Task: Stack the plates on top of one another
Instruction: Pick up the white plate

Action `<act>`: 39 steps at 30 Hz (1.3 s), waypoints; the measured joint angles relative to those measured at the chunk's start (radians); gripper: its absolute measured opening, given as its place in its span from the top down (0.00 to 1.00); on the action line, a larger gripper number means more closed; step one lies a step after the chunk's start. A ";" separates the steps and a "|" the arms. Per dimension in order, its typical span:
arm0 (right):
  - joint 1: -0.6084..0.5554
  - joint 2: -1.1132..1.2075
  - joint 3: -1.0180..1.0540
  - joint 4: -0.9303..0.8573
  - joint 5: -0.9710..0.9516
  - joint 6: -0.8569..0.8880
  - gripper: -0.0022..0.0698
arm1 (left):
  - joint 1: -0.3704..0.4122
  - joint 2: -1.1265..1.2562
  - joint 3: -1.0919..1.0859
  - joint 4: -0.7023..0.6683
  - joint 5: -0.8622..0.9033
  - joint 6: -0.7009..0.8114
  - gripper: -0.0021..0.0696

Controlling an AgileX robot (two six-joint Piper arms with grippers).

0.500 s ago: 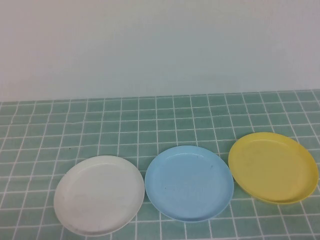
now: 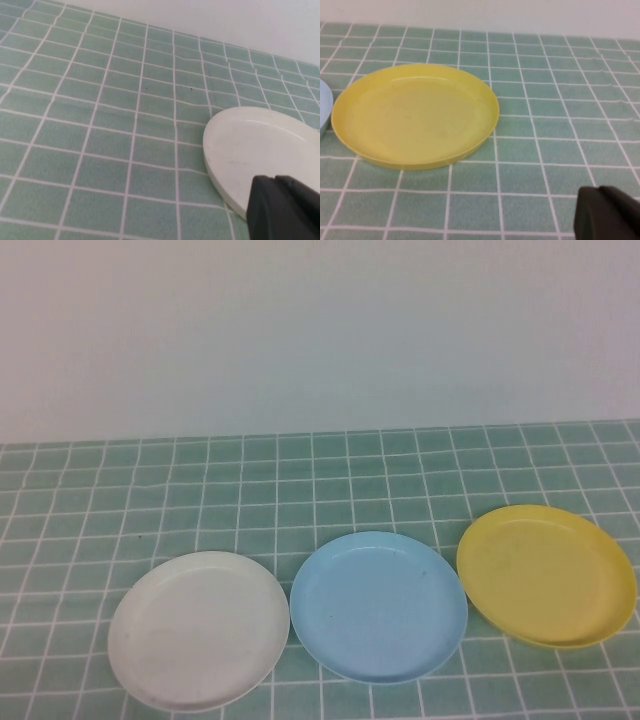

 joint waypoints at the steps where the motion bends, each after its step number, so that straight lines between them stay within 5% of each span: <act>1: 0.000 0.000 0.000 0.000 0.000 0.000 0.98 | 0.000 0.000 0.000 0.000 0.000 0.000 0.97; 16: 0.000 0.000 0.000 0.000 0.000 0.000 0.98 | 0.000 0.000 0.000 -0.035 -0.041 -0.031 0.97; 22: 0.000 0.000 0.000 0.000 0.000 0.000 0.98 | 0.000 0.000 0.000 -0.325 -0.210 -0.123 0.97; 29: 0.000 0.000 0.000 0.000 0.000 0.000 0.98 | 0.000 0.000 0.000 -0.898 -0.450 -0.173 0.97; 39: 0.000 0.000 0.000 0.000 0.000 0.000 0.98 | 0.000 0.000 0.000 -1.023 -0.554 -0.173 0.97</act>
